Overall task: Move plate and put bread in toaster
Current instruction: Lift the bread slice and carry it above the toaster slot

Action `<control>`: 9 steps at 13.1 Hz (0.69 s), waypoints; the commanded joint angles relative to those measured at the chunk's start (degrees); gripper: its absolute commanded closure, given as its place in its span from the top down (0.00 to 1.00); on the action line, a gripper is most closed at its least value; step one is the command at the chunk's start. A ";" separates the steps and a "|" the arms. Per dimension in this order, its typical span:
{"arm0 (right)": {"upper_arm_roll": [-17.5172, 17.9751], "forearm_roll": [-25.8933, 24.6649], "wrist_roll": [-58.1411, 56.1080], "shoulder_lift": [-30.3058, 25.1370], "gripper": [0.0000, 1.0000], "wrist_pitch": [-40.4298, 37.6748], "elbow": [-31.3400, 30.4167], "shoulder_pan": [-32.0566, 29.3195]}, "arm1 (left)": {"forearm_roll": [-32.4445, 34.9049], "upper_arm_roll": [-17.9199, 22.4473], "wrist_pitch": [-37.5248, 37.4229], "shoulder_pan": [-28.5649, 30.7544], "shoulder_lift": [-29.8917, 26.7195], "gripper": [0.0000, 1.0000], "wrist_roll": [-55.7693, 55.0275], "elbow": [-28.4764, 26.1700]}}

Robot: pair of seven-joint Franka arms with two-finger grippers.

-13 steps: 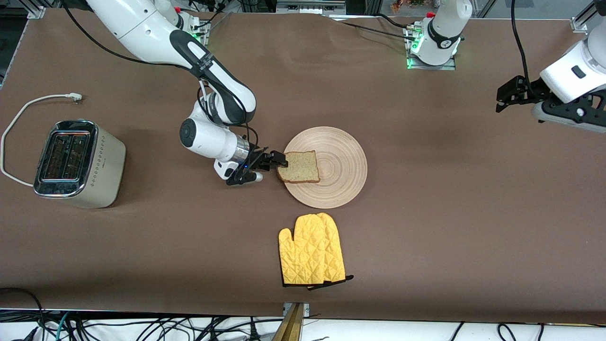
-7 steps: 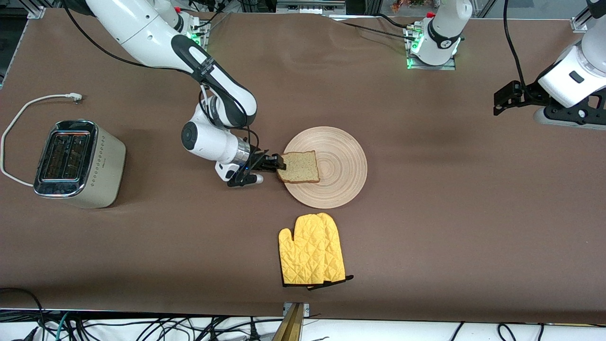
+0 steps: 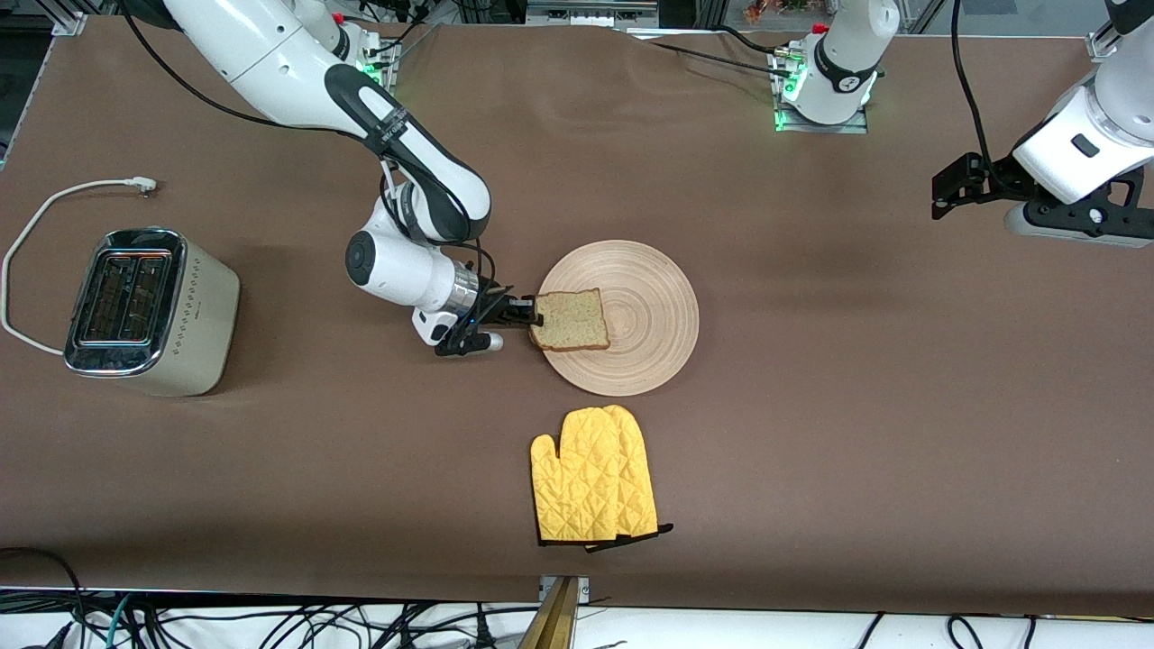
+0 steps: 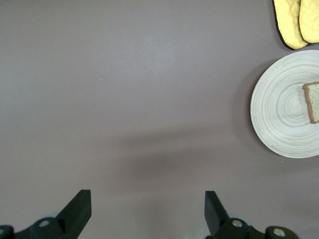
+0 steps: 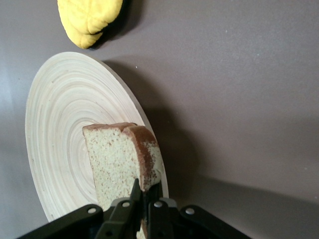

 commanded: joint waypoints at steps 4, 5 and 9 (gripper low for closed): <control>-2.14 1.17 0.68 -6.06 0.00 -13.20 3.73 -1.15 | 0.97 -0.12 0.05 -0.12 0.68 1.00 -0.42 1.59; -3.46 0.82 0.60 -8.07 0.00 -15.93 3.74 -1.15 | 0.97 -0.12 0.05 -0.21 0.77 1.00 -0.42 1.59; -12.59 -7.85 -0.02 -15.11 0.00 -32.25 5.66 -1.15 | 0.97 -0.38 0.05 -0.21 1.20 1.00 -0.34 1.76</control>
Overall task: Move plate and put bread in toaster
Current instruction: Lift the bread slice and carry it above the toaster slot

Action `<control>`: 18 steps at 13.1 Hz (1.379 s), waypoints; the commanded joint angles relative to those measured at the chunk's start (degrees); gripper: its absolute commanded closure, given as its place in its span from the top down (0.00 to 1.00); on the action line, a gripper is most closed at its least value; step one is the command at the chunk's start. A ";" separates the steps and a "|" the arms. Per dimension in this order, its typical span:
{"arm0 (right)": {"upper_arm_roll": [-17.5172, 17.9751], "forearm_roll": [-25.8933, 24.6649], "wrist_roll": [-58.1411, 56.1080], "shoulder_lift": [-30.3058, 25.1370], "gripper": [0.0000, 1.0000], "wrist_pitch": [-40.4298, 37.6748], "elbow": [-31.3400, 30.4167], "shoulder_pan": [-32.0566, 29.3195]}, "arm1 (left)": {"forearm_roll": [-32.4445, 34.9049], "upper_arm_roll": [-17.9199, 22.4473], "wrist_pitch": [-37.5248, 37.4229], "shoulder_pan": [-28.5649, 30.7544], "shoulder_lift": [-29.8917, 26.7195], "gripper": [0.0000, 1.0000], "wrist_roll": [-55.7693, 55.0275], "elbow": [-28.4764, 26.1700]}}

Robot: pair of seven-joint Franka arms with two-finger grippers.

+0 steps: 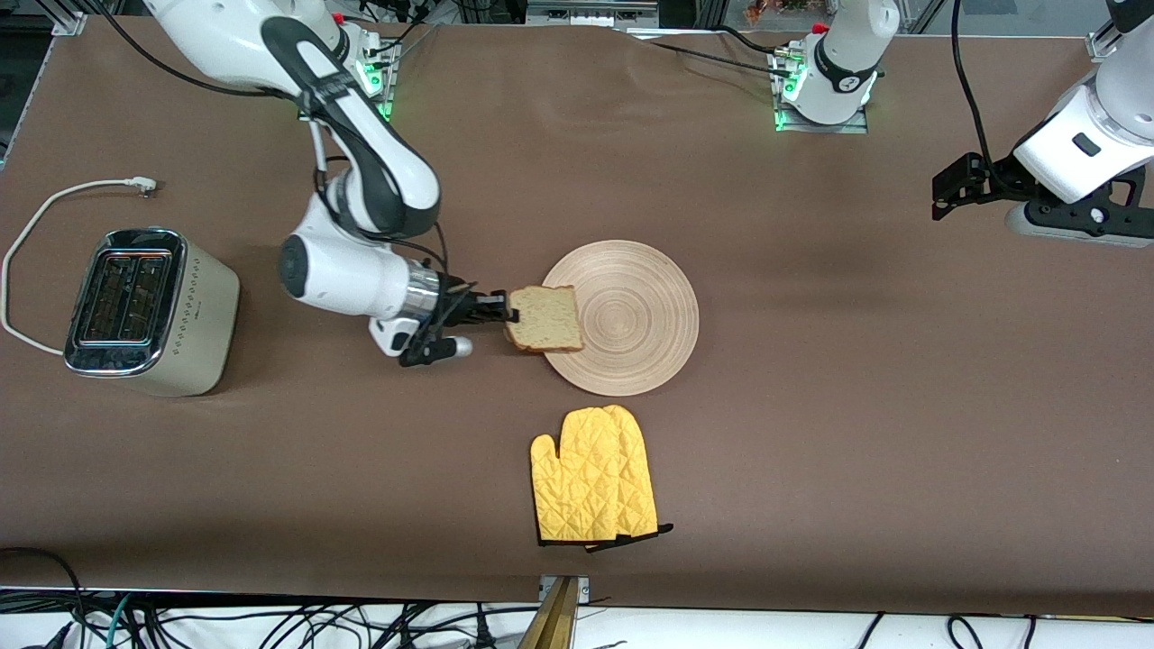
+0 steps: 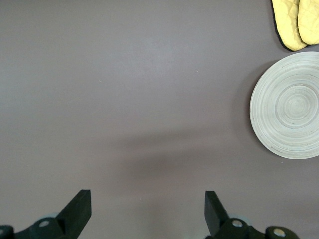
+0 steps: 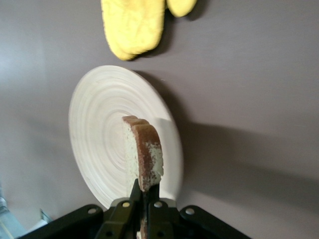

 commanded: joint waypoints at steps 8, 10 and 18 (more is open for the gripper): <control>-25.74 -26.77 -14.74 -5.91 0.00 -43.11 21.06 -1.14 | 1.14 -1.41 -0.13 -1.04 1.69 1.00 -0.86 2.84; -31.89 -29.60 -21.43 -6.97 0.00 -43.29 21.06 -1.14 | 1.06 -1.41 -0.13 -1.04 1.69 1.00 -0.86 2.84; -37.11 -44.18 -21.38 -6.97 0.00 -43.29 23.61 -0.70 | 1.15 -1.41 -0.13 -1.04 1.69 1.00 -0.86 2.84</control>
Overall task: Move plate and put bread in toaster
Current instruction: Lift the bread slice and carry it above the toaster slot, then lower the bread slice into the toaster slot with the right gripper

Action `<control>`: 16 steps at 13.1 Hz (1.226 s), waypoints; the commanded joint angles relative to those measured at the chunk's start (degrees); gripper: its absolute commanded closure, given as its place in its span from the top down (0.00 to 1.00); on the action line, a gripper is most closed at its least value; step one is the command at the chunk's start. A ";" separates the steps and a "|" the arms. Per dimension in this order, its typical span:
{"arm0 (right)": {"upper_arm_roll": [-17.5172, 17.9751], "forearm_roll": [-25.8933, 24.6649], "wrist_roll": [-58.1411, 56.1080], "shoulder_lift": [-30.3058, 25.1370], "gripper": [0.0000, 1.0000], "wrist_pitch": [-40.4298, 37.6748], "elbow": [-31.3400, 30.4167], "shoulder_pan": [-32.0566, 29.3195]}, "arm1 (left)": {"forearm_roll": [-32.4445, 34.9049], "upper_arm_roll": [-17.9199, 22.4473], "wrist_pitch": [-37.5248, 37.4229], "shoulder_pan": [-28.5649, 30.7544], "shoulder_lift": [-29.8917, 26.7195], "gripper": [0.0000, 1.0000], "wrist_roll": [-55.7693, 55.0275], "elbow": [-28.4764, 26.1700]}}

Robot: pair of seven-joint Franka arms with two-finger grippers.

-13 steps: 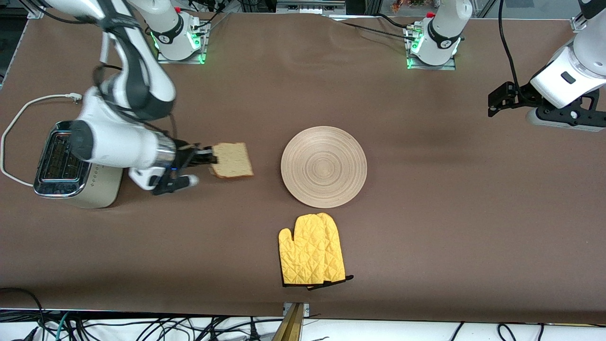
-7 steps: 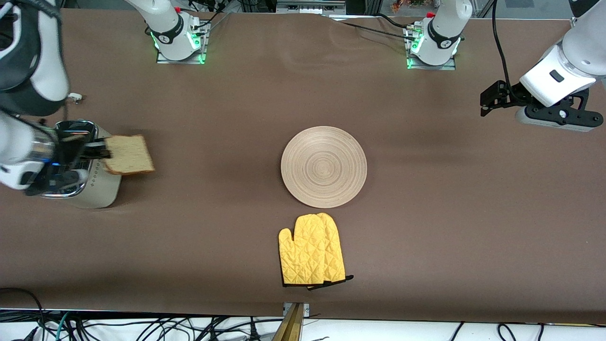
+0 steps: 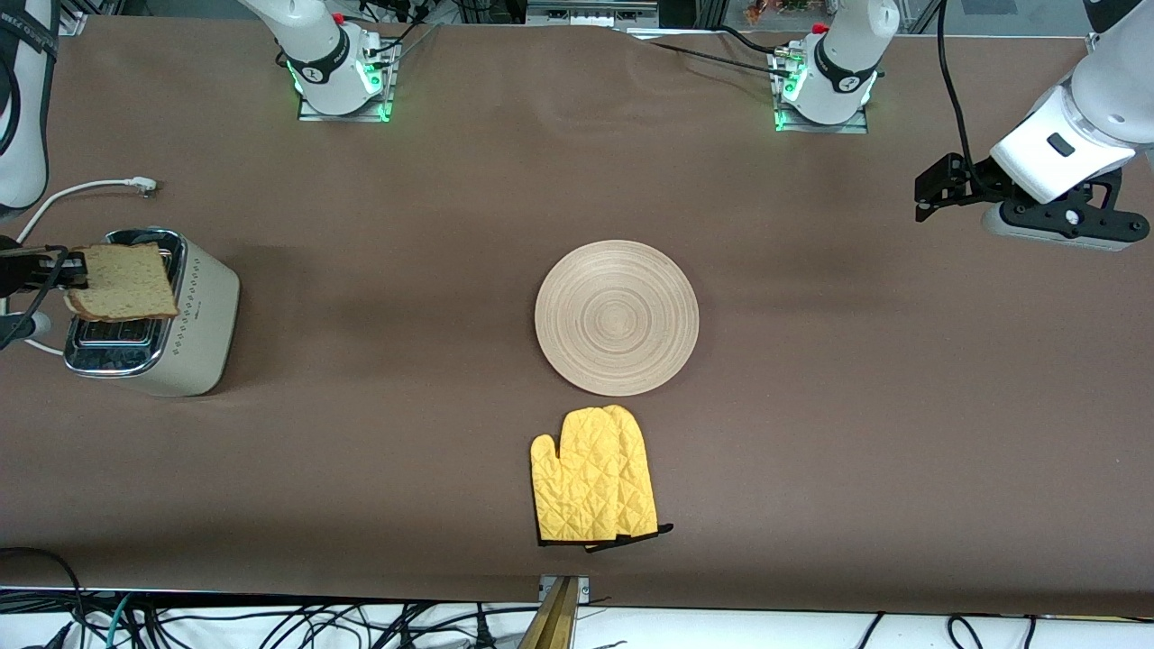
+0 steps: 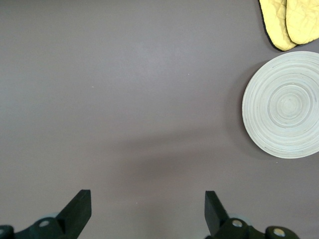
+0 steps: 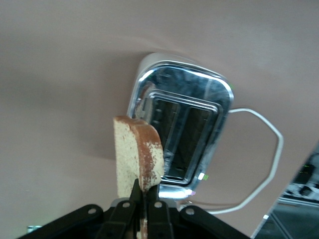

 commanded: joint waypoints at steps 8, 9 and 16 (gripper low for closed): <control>0.36 -10.61 9.58 0.58 0.00 0.41 1.69 0.99 | 1.15 0.03 -0.37 -0.26 0.92 1.00 -0.53 1.75; 0.37 -10.52 10.71 1.28 0.00 0.50 1.60 0.99 | 1.15 -0.06 -0.37 -0.26 0.92 1.00 -0.53 1.75; 0.37 -10.44 15.55 3.57 0.00 1.03 1.24 1.78 | 1.06 0.03 -0.46 -0.26 0.92 1.00 -0.53 1.75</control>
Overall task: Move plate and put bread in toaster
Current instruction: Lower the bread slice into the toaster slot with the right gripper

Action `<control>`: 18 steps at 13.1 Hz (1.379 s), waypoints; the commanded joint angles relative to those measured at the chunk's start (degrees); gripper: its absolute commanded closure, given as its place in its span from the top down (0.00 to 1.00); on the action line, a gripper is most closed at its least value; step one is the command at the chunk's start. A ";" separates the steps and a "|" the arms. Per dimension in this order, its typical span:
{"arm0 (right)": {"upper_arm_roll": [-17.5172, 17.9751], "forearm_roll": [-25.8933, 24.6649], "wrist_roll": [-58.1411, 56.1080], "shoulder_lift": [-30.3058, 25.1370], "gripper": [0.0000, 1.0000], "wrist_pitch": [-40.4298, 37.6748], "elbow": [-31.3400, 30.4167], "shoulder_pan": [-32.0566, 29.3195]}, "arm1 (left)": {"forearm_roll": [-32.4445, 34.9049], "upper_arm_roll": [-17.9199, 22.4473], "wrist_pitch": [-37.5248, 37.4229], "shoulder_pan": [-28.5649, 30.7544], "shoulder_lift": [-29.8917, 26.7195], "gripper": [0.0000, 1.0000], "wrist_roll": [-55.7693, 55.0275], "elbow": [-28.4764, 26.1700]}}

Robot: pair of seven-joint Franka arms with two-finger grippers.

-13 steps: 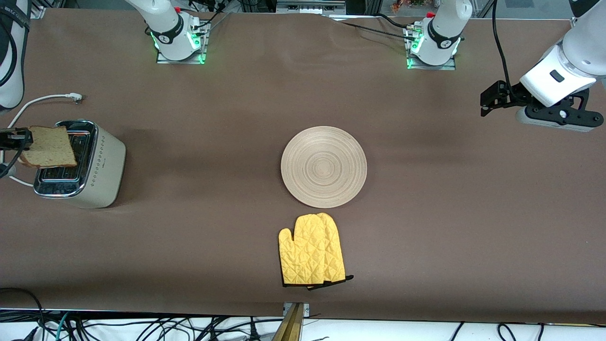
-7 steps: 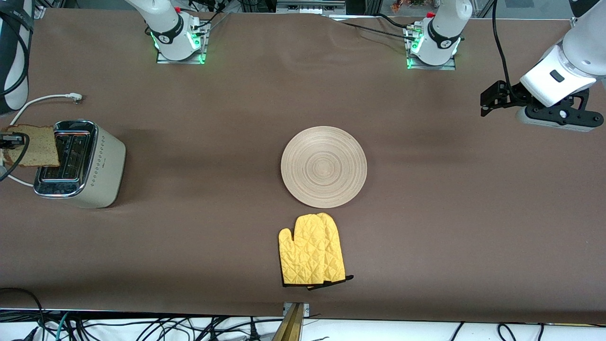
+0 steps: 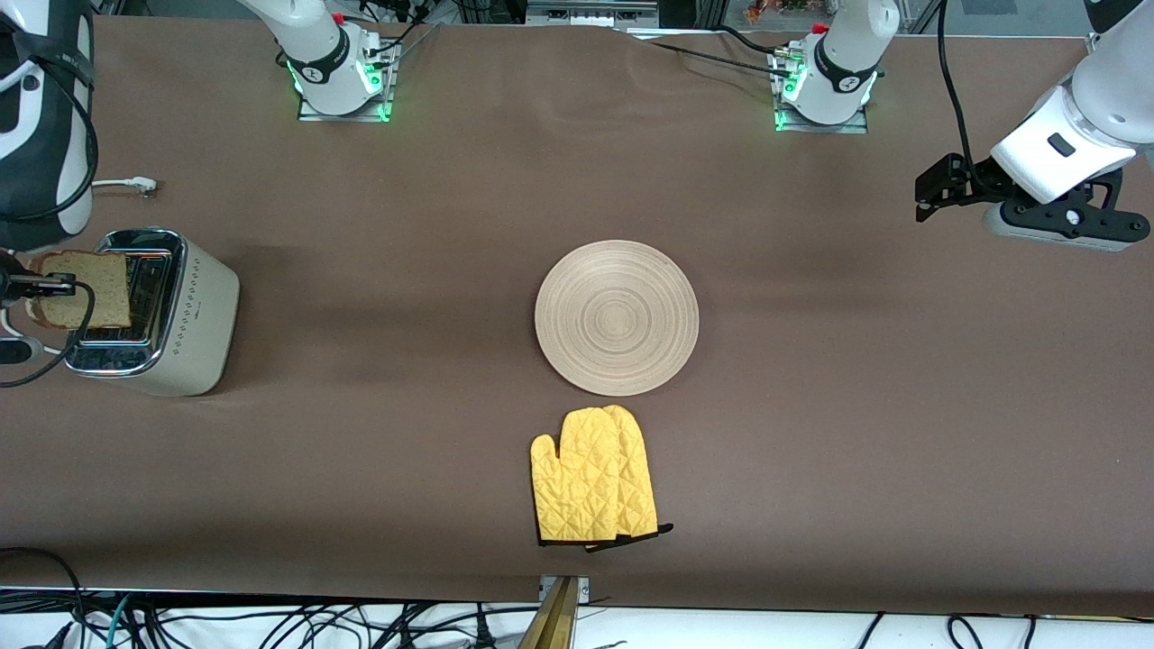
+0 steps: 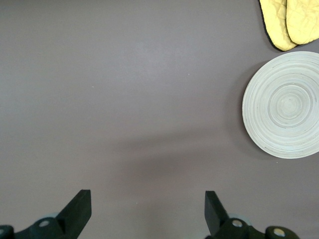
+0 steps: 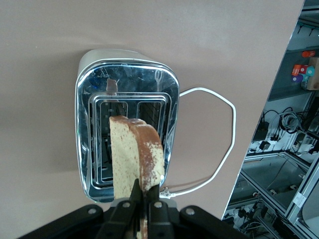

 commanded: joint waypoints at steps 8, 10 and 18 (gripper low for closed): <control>0.20 -0.61 4.08 1.28 0.00 1.77 -1.97 0.66 | 1.15 -0.02 -0.46 -0.26 0.92 1.00 -0.44 1.75; 0.11 -0.61 4.25 1.89 0.00 3.00 -2.24 0.57 | 1.15 -0.02 -0.37 -0.26 0.92 1.00 -0.44 1.75; 0.11 -0.26 7.33 3.82 0.00 4.41 -2.33 0.57 | 1.15 -0.02 -0.37 -0.26 0.92 1.00 -0.44 1.75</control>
